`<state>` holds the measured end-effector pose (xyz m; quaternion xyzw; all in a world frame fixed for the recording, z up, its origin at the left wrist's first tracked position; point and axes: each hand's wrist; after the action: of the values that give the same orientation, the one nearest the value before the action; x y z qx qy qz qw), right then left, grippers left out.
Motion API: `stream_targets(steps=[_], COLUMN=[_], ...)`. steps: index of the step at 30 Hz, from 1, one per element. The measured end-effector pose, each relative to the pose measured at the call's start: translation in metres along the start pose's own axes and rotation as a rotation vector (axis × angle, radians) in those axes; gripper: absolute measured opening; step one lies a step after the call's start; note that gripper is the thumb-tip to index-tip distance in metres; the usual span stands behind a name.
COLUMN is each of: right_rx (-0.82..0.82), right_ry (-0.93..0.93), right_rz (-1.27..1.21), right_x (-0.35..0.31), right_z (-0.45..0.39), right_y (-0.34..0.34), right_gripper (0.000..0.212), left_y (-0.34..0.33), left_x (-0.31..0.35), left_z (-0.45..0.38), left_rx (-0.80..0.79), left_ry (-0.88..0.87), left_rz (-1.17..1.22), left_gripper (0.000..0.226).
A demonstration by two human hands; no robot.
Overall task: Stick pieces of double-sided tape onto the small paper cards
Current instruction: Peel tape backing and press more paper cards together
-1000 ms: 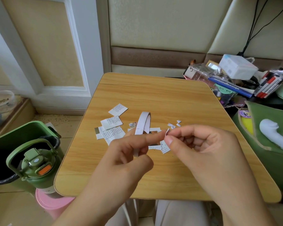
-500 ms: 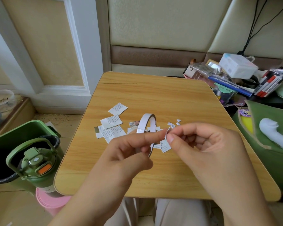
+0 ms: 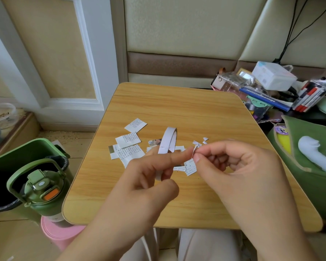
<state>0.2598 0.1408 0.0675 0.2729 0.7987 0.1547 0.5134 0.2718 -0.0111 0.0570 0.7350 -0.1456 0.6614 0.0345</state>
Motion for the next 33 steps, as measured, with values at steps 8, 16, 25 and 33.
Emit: stream_targets(steps=[8,16,25,33], right_rx=[0.123,0.158,0.008,0.098], right_ry=[0.221,0.247,0.102,0.117], right_rz=[0.263,0.266,-0.015,0.133], right_x=[-0.0028,-0.0011,-0.001,-0.002], right_z=[-0.0004,-0.0004,-0.0008,0.003], right_y=[0.001,-0.0017,0.0034,-0.0024], right_gripper=[0.007,0.009,0.01,0.012], left_y=[-0.0014,-0.0001,0.0043,0.0015], left_x=[0.0008,-0.0013,-0.0028,-0.0053], left_z=[0.0004,-0.0002,-0.001,-0.0015], left_rx=[-0.002,0.003,-0.085,-0.054], left_ry=[-0.014,0.02,0.007,0.014], left_rz=[-0.058,0.046,0.22,0.192], left_gripper=[0.054,0.051,0.049,0.05])
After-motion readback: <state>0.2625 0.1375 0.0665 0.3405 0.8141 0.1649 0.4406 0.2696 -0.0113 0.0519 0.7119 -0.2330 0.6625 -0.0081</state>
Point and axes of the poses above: each hand's wrist, its own z-axis away from the middle knuckle, its own y-axis out of the back of the hand, x = y × z, and after that the axes turned 8 degrees about z, right-handed
